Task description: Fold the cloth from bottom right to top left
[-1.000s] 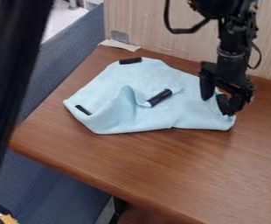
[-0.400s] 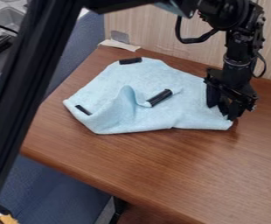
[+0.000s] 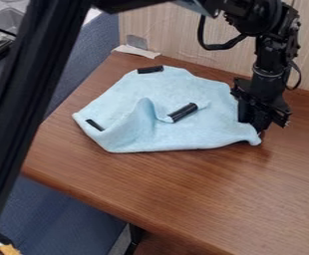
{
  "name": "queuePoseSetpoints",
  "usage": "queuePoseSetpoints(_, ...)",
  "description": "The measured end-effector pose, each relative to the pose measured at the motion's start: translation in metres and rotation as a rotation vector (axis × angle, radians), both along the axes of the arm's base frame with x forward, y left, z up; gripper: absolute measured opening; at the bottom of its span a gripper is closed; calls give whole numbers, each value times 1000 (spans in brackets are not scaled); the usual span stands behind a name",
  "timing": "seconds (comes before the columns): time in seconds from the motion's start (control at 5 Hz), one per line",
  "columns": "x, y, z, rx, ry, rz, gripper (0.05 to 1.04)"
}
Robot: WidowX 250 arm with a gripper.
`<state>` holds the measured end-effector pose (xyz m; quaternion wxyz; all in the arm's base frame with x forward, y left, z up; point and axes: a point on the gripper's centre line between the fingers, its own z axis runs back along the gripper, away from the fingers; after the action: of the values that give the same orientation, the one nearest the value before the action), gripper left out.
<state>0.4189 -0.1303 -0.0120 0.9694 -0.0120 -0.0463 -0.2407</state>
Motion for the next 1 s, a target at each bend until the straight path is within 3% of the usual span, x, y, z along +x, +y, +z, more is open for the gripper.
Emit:
queuePoseSetpoints(0.4, -3, 6, 16, 0, -48, -6, 107)
queuePoseSetpoints(1.0, -6, 32, 87, -57, -192, 6, 83)
